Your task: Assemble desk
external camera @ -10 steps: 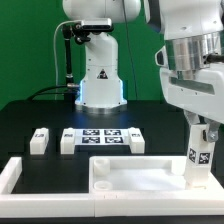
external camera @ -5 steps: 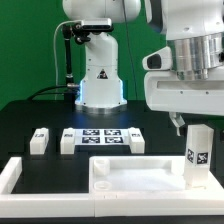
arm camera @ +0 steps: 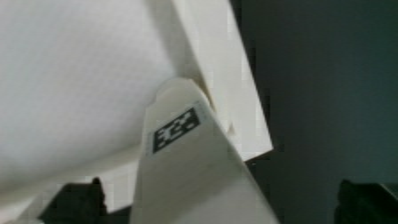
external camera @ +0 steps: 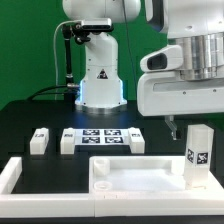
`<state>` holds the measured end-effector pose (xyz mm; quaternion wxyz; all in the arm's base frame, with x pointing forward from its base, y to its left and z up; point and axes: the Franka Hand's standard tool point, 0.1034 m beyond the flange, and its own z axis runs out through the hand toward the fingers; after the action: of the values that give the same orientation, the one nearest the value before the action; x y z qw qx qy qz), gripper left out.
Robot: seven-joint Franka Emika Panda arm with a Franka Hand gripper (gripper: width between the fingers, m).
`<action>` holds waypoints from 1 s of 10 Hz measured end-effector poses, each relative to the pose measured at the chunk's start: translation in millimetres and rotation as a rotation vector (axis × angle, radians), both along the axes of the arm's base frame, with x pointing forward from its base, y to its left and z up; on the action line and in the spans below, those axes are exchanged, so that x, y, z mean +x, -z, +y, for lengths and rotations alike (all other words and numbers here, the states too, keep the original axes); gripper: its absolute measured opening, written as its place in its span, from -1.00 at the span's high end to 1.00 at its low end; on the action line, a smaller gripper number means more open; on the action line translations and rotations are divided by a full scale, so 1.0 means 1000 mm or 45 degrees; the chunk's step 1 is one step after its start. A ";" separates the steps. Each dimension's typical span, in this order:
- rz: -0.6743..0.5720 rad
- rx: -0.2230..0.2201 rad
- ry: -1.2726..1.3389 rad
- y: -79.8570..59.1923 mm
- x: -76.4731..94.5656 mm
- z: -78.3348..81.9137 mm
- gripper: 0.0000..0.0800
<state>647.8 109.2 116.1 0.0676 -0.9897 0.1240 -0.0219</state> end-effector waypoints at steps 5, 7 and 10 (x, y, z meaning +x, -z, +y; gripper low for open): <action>-0.028 -0.012 -0.084 0.006 -0.003 -0.001 0.04; 0.001 0.003 0.146 0.007 -0.003 -0.004 0.24; 0.101 0.064 0.755 0.008 -0.005 -0.002 0.25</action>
Offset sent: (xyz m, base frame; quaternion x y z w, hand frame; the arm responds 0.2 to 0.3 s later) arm 0.0000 0.0000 0.0000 0.0000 0.0000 0.0000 1.0000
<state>642.4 107.6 108.0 0.0778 -0.9085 0.4105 0.0010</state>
